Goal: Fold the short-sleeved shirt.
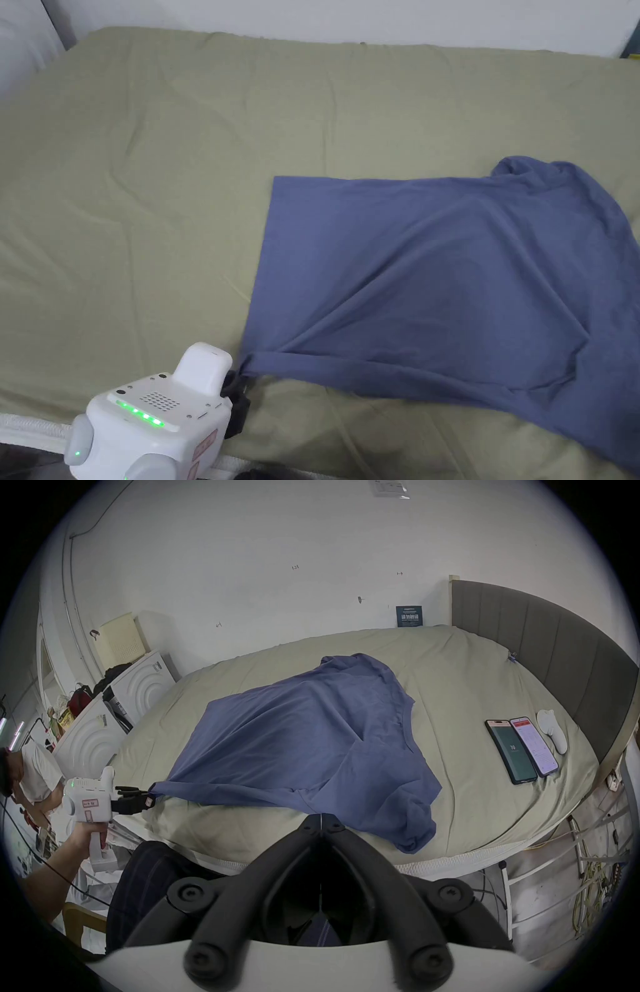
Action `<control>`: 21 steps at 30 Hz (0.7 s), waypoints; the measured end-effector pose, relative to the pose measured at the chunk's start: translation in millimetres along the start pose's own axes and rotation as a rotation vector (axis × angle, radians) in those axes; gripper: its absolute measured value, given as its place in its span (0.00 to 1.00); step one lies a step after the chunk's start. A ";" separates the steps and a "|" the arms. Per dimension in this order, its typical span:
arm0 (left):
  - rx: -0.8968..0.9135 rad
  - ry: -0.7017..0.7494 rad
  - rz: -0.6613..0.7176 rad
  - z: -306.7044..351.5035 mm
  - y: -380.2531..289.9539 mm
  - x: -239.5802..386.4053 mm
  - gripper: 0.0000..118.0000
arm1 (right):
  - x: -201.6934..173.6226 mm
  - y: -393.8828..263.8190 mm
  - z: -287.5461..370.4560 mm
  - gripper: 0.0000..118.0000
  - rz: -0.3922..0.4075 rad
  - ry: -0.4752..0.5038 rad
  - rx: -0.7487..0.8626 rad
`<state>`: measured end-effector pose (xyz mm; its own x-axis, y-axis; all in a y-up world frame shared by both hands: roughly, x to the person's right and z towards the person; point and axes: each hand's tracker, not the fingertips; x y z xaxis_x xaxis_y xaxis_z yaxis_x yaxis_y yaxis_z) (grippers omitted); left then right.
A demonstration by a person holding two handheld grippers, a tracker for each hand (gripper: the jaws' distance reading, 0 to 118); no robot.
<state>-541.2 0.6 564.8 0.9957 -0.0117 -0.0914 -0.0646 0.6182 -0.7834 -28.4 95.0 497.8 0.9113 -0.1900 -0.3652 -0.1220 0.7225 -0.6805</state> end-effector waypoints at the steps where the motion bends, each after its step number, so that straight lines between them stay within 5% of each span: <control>1: 0.024 -0.010 0.023 4.9 1.5 0.9 0.08 | 0.1 0.1 -0.1 0.00 -0.001 0.000 -0.003; 9: 0.043 0.010 0.061 20.6 15.7 10.9 0.08 | 17.5 -2.4 -11.0 0.00 0.004 -0.064 -0.090; 14: 0.043 -0.030 0.098 24.1 19.7 21.2 0.08 | 44.5 -1.0 -27.3 0.00 0.106 -0.173 -0.142; 15: 0.062 -0.038 0.105 25.9 19.2 24.5 0.08 | 50.8 -1.2 -30.2 0.05 0.107 -0.181 -0.129; 16: 0.078 -0.033 0.110 27.2 18.9 26.9 0.08 | 57.4 -0.8 -32.4 0.20 0.107 -0.177 -0.131; 18: 0.081 -0.020 0.120 31.3 24.5 30.9 0.08 | 69.0 0.1 -43.3 0.71 0.109 -0.177 -0.173; 19: 0.085 -0.017 0.137 32.0 25.8 31.7 0.08 | 73.9 -1.1 -49.9 0.84 0.110 -0.174 -0.192; 21: 0.098 -0.013 0.154 33.3 27.2 33.3 0.08 | 81.7 -3.9 -63.2 0.90 0.108 -0.168 -0.204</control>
<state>-507.6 43.2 560.9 0.9753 0.0993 -0.1972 -0.2108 0.6852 -0.6972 21.8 34.7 430.4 0.9391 0.0055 -0.3437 -0.2827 0.5808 -0.7634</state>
